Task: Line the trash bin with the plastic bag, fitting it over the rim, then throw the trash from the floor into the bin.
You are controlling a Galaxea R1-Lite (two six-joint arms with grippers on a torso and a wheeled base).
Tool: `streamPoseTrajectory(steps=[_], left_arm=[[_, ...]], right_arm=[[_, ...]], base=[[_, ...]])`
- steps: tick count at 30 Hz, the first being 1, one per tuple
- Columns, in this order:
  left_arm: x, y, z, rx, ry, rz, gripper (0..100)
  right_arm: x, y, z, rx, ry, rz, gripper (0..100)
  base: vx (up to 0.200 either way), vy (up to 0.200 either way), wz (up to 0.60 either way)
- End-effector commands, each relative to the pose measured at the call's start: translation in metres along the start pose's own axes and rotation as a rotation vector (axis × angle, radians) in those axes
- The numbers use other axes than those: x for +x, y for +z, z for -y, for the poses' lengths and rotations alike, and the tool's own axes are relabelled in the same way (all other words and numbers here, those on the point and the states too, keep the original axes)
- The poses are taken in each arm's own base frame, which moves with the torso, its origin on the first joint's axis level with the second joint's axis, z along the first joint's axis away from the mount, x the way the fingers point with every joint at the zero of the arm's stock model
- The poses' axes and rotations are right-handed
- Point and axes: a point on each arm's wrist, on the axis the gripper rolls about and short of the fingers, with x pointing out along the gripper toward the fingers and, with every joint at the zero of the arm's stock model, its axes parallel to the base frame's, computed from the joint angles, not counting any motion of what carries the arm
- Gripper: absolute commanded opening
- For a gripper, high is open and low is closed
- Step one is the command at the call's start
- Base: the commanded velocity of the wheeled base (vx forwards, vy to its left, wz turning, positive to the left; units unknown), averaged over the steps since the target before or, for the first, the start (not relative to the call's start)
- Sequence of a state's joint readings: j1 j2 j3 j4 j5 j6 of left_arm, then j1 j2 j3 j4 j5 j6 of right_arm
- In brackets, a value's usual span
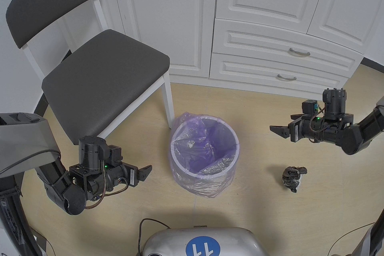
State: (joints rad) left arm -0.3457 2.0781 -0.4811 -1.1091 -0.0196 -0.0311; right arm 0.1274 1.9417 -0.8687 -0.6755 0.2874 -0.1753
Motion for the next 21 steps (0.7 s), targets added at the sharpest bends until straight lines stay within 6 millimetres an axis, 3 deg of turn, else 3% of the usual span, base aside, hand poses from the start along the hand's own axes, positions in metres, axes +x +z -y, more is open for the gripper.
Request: streamPoseTrajectory(steps=[1, 6, 10, 14, 21], left_arm=[[0.002, -0.001, -0.001, -0.001, 0.001, -0.018, 100], [0.012, -0.005, -0.002, 0.001, 0.002, -0.035, 100], [0.021, -0.007, -0.007, 0.004, -0.016, -0.047, 100], [0.051, -0.006, -0.024, 0.023, -0.022, -0.083, 100], [0.093, -0.016, -0.036, 0.018, -0.006, -0.104, 100]], right_arm=[[-0.086, 0.087, -0.026, 0.209, -0.030, -0.025, 100], [-0.088, 0.074, -0.030, 0.267, -0.204, -0.120, 100], [-0.088, 0.067, -0.035, 0.312, -0.204, -0.063, 100], [-0.096, 0.056, -0.042, 0.326, -0.180, 0.090, 100], [-0.101, 0.035, -0.041, 0.336, -0.183, 0.059, 100]], base=[[0.000, 0.000, 0.00], [0.000, 0.000, 0.00], [0.000, 0.000, 0.00], [0.000, 0.000, 0.00], [0.000, 0.000, 0.00]])
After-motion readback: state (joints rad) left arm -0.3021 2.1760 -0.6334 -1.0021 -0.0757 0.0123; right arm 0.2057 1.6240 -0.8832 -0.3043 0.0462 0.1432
